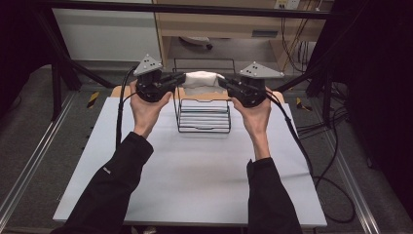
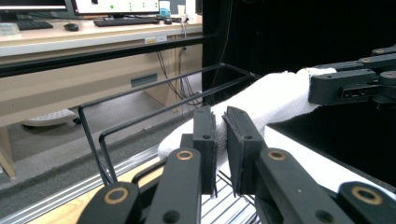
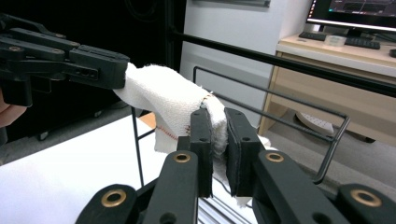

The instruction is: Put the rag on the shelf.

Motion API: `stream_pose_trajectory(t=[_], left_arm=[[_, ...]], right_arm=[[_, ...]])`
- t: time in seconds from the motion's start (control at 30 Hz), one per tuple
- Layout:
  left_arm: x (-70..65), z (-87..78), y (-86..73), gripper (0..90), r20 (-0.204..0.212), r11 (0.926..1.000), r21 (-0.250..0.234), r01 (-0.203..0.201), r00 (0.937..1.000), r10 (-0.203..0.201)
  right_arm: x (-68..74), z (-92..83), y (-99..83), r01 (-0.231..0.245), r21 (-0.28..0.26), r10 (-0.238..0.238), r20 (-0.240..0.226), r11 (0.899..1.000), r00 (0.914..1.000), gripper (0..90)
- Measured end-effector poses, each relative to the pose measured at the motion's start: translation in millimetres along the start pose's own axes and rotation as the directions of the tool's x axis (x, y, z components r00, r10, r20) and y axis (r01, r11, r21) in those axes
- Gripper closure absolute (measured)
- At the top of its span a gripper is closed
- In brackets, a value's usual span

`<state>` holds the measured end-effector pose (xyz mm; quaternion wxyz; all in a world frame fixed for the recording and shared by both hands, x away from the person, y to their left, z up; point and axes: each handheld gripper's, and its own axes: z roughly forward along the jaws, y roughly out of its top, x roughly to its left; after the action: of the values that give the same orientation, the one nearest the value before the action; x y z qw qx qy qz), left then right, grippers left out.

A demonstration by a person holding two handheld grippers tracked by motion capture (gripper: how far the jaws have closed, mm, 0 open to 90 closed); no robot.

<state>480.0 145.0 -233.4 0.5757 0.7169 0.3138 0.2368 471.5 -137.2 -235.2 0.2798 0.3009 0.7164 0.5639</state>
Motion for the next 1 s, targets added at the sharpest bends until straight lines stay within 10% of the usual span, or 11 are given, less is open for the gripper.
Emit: stream_pose_trajectory(t=[0.67, 1.0], left_arm=[[3.1, -13.3, 14.7, 74.4, -0.006, 0.9991, 0.038, -0.017, 0.9998, 0.017], [10.2, -4.4, 31.6, 87.6, -0.012, 0.9969, 0.076, 0.021, 0.9997, -0.020]], right_arm=[[1.8, 0.8, -10.1, 0.006, 0.009, -0.006, -0.008, 1.000, 0.9999, 82.8], [2.1, 1.6, -11.5, 0.028, 0.015, -0.028, -0.006, 0.999, 0.9996, 82.7]])
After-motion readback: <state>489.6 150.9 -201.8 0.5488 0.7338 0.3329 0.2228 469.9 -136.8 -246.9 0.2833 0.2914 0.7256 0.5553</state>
